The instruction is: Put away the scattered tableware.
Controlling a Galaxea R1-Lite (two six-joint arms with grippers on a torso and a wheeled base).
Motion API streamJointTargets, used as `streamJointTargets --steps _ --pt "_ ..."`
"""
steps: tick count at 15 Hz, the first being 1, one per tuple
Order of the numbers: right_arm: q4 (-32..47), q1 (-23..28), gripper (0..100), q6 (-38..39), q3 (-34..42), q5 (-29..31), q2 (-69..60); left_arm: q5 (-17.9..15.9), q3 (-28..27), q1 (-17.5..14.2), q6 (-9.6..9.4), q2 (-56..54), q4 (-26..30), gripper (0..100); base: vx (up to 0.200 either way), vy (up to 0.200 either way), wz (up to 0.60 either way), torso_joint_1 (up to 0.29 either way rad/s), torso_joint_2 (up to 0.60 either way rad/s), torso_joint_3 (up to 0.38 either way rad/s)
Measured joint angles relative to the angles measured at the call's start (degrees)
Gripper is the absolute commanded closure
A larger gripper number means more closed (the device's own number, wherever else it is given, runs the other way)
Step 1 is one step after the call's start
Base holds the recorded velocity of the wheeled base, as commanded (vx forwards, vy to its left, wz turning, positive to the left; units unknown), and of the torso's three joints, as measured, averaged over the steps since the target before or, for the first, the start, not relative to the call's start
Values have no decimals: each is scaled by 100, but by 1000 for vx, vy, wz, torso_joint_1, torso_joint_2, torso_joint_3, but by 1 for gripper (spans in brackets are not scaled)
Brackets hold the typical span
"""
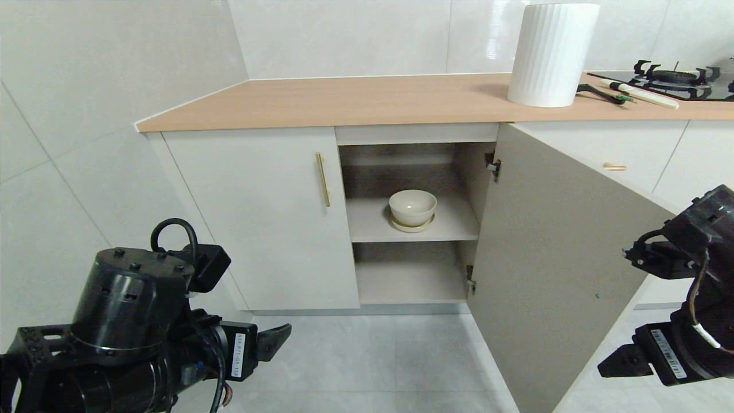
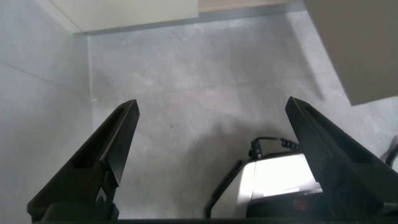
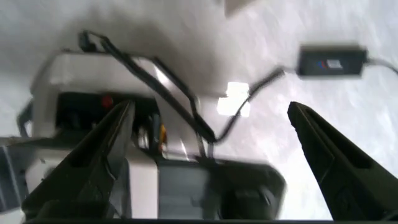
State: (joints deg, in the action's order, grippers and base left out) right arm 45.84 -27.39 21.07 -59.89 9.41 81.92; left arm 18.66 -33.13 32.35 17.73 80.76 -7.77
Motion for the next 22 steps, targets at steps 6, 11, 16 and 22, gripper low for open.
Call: streamJointTargets --steps 6,11,16,22 --pt "156 1731 0 -703 -449 375 -30 -2 9 -6 1 13 9 0 0 0 0 0 0 0" --pt "602 2671 0 -1467 -691 339 -163 -4 4 -5 11 20 7 0 0 0 0 0 0 0" --pt "252 3014 0 -1535 -866 325 -102 -4 -2 -2 11 20 5 0 0 0 0 0 0 0" --pt "-1130 3232 0 -700 -745 317 503 -4 0 0 11 2 7 0 0 0 0 0 0 0"
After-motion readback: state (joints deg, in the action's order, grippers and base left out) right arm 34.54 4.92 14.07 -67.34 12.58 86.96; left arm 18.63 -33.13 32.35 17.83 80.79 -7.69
